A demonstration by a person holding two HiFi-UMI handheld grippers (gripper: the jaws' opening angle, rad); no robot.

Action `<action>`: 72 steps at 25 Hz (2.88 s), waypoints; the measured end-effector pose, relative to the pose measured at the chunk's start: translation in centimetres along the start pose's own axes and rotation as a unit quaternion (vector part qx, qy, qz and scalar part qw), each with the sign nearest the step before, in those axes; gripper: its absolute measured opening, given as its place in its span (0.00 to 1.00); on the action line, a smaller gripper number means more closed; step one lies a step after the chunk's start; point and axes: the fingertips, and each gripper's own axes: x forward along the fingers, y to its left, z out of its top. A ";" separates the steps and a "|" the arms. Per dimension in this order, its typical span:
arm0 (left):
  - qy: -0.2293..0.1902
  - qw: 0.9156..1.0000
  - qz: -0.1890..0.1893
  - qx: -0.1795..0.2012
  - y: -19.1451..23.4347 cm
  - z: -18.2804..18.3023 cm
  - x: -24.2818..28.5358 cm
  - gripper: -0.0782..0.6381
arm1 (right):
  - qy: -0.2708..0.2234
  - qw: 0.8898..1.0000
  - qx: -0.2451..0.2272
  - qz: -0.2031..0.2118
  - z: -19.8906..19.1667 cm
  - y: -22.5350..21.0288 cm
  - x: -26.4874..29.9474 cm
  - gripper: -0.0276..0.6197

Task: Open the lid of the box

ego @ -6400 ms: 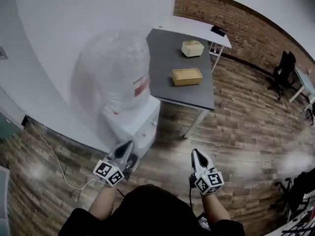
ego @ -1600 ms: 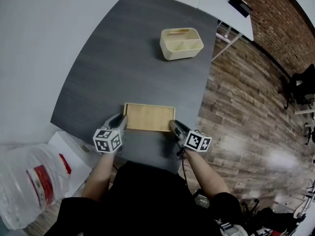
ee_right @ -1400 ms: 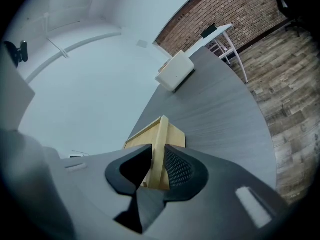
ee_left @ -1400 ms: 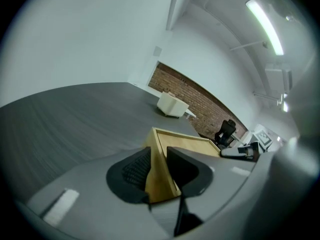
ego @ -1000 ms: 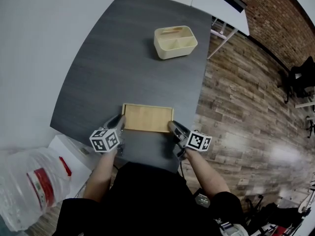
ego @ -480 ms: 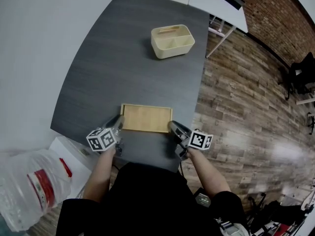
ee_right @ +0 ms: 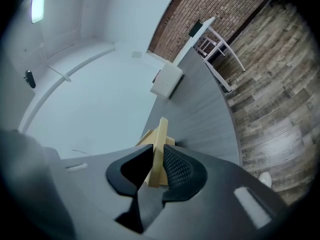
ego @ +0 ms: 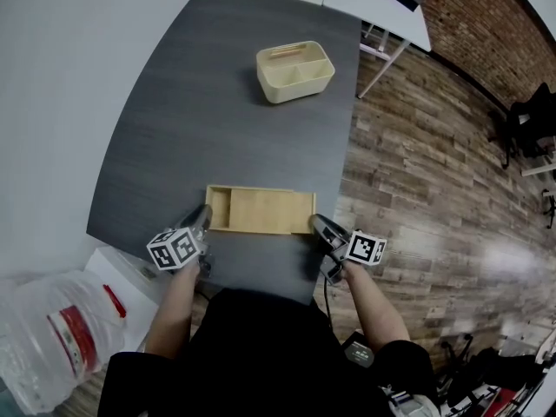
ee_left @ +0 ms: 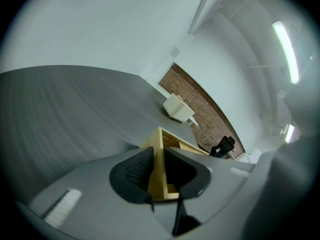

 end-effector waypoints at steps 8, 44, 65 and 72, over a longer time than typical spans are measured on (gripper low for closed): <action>0.002 1.000 0.013 0.021 0.1 -0.1 -0.1 0.20 | -0.019 1.000 0.020 -0.010 0.7 -1.5 -2.0 0.14; 0.022 0.994 0.056 0.094 0.3 0.0 0.4 0.20 | -0.074 0.997 0.026 -0.020 3.7 -4.4 -6.3 0.14; 0.049 0.990 0.080 0.104 0.6 0.0 0.6 0.20 | -0.115 0.992 0.023 -0.042 5.0 -6.0 -8.3 0.14; 0.058 0.989 0.086 0.109 0.6 0.0 0.7 0.20 | -0.117 0.990 0.025 -0.078 4.9 -7.2 -9.1 0.14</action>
